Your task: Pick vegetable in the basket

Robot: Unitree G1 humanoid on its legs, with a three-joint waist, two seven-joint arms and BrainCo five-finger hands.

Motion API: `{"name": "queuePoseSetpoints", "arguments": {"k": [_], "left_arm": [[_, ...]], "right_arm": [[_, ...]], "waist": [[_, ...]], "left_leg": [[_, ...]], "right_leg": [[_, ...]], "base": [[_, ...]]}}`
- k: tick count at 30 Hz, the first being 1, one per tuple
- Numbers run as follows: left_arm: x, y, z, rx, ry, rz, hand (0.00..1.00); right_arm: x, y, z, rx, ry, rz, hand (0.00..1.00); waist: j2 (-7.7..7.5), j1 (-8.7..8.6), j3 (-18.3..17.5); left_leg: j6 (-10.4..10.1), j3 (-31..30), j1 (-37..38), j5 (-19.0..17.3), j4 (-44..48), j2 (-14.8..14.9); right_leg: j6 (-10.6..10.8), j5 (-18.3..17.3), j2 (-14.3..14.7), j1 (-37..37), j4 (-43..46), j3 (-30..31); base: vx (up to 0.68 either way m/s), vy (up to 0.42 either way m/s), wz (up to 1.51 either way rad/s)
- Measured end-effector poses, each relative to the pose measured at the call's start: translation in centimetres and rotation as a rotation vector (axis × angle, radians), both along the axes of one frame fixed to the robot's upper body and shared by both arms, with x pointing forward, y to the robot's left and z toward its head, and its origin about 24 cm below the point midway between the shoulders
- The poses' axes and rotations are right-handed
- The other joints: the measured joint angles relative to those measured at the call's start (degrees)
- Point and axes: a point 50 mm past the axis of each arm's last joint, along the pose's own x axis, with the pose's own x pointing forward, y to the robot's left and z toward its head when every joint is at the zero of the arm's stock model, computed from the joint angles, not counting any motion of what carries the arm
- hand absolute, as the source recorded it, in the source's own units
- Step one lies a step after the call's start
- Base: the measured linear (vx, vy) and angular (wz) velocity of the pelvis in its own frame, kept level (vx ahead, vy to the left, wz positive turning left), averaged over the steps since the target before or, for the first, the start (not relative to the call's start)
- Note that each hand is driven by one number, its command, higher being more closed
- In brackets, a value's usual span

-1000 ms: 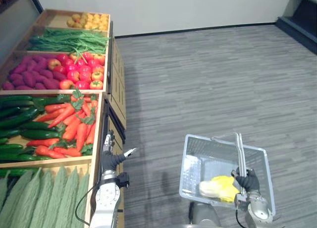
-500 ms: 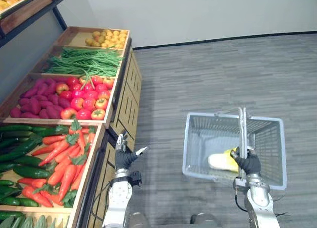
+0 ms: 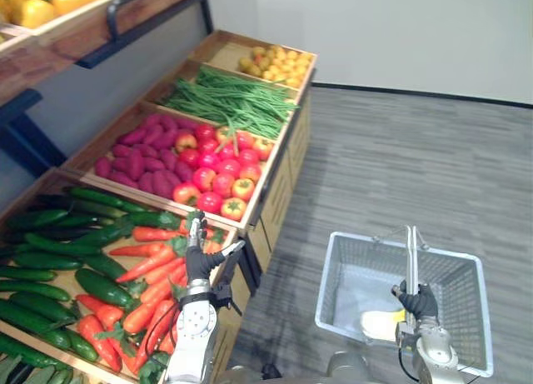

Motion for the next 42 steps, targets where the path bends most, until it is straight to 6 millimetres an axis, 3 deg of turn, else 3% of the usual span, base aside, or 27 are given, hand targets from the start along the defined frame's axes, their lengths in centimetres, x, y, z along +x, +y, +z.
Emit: {"name": "queuePoseSetpoints", "arguments": {"k": [1,2,3,4,6,8,10,13,14,16,19,20,26,29,34,36,42], "left_arm": [[0.1,-0.5,0.3,-0.002,-0.012,-0.020,0.00],[0.1,-0.7,0.4,-0.003,-0.017,-0.028,0.00],[0.0,-1.4,0.2,-0.018,-0.008,-0.048,0.00],[-0.1,-2.2,0.4,-0.039,-0.012,-0.069,0.00],[0.1,-2.4,0.6,-0.050,-0.025,-0.071,0.00],[0.5,-2.7,1.0,-0.059,-0.041,-0.081,0.00],[0.5,-2.6,1.0,-0.063,-0.041,-0.081,0.00],[0.7,-2.5,1.3,-0.051,-0.055,-0.087,0.00],[0.9,-2.5,1.4,-0.045,-0.063,-0.090,0.00],[1.0,-2.4,1.6,-0.013,-0.072,-0.095,0.00],[1.3,-1.6,1.9,0.084,-0.085,-0.109,0.00],[1.4,-1.0,1.9,0.137,-0.086,-0.111,0.00],[1.4,3.0,-0.9,0.356,0.063,-0.054,0.00],[2.1,3.9,-1.7,0.451,0.117,-0.078,0.00],[3.3,5.8,-2.0,0.617,0.170,-0.063,0.00],[3.5,6.2,-2.3,0.671,0.195,-0.070,0.00],[4.7,6.9,-3.2,0.880,0.263,-0.137,0.00]], "right_arm": [[-0.9,0.2,0.0,0.014,-0.001,-0.016,1.00],[-1.2,0.2,0.0,0.016,0.004,-0.020,1.00],[-2.0,-0.1,-0.3,0.006,0.028,-0.025,1.00],[-2.6,-0.5,-0.3,0.004,0.038,-0.042,1.00],[-2.5,-0.9,-0.2,-0.004,0.033,-0.043,1.00],[-2.7,-0.9,-0.3,0.007,0.036,-0.062,1.00],[-4.2,-1.6,-0.5,-0.005,0.069,-0.094,1.00],[-5.5,-2.3,-0.7,-0.020,0.101,-0.127,1.00],[-5.9,-2.3,-1.0,-0.009,0.111,-0.149,1.00],[-6.4,-2.5,-1.7,0.014,0.134,-0.188,1.00],[-6.8,-2.3,-2.8,0.049,0.176,-0.208,1.00],[-7.4,-2.1,-3.6,0.074,0.205,-0.220,1.00],[-7.4,-2.4,-4.7,0.107,0.250,-0.193,1.00],[-7.3,-2.5,-4.9,0.112,0.265,-0.168,1.00],[-5.3,-2.7,-4.3,0.106,0.214,-0.126,1.00],[-4.5,-3.0,-4.0,0.086,0.200,-0.102,1.00],[-2.6,-3.4,-2.9,0.037,0.137,-0.060,1.00]], "waist": [[-1.20,0.61,-1.05],[-2.09,0.78,-1.37],[-2.16,0.87,-1.77],[-0.44,1.80,-3.02],[0.56,1.91,-3.61],[0.64,2.69,-3.63],[0.40,2.94,-3.57],[-0.06,2.64,-3.67],[0.07,2.18,-3.66],[-0.08,1.39,-3.67],[-1.00,1.28,-4.39],[-1.81,0.88,-4.75],[-1.41,-0.33,-5.49],[-1.78,-0.54,-5.71],[-3.08,-2.35,-5.24],[-3.00,-3.22,-5.07],[-2.41,-3.34,-2.41]], "left_leg": [[-1.19,-4.26,-1.34,-2.50,3.26,-0.64],[-1.97,-6.27,-1.93,-3.47,4.61,-1.26],[-3.38,-10.35,-2.92,-4.83,6.54,-1.21],[-4.04,-12.51,-4.54,-4.99,7.74,0.15],[-5.78,-13.77,-6.36,-4.00,8.42,1.82],[-7.76,-13.29,-6.68,-2.07,6.89,3.71],[-7.76,-12.06,-6.64,-0.59,5.93,4.76],[-5.27,-1.00,-7.02,1.40,5.25,6.76],[-3.64,6.93,-6.95,0.32,6.60,9.48],[-3.46,14.53,-6.97,0.12,8.58,11.88],[-5.60,12.87,-7.32,0.31,5.79,8.85],[-5.41,12.41,-7.30,0.92,3.33,7.33],[-4.09,12.56,-5.86,6.39,-5.72,3.40],[-2.84,12.56,-5.64,8.79,-8.62,2.29],[-2.48,12.88,-5.74,11.78,-12.71,1.31],[-2.51,12.96,-5.88,12.58,-13.92,1.12],[-2.43,13.55,-7.29,14.72,-16.18,1.06]], "right_leg": [[0.35,0.95,1.28,-0.04,-4.47,4.87],[1.21,2.81,0.82,0.07,-4.90,5.47],[1.76,2.88,0.26,0.72,-3.19,1.96],[0.57,2.17,-0.07,0.75,-3.27,-2.33],[-0.32,1.74,-0.62,0.89,-3.26,-6.97],[-0.65,1.57,-1.06,2.10,-3.28,-11.71],[-0.66,1.56,-1.55,4.25,-3.53,-14.70],[-0.74,1.58,-3.74,6.45,-5.32,-18.64],[-1.02,1.64,-4.11,7.51,-6.78,-20.55],[-1.29,1.77,-4.65,8.72,-7.88,-22.26],[-1.15,1.48,-5.56,9.10,-9.66,-21.59],[-1.07,1.74,-5.63,9.34,-11.77,-20.38],[0.03,6.95,-5.33,10.55,-20.46,-17.35],[0.31,8.29,-5.53,10.37,-21.96,-17.10],[0.08,9.44,-5.30,8.45,-22.89,-16.60],[0.15,9.97,-5.19,8.00,-23.45,-16.52],[0.03,10.74,-4.61,5.03,-23.42,-15.84]], "base": [[0.21,-0.324,1.37],[0.30,-0.410,1.85],[0.30,-0.313,1.71],[0.29,-0.286,1.66],[0.23,-0.247,1.31],[0.16,-0.219,1.36],[0.06,-0.145,1.01],[0.00,-0.027,0.81],[-0.02,0.014,0.63],[-0.04,0.061,0.52],[-0.10,0.131,0.34],[-0.11,0.128,0.50],[-0.02,0.085,0.08],[0.04,0.046,0.01],[0.00,0.000,-0.03],[-0.02,-0.001,-0.08],[-0.02,-0.004,-0.05]]}}
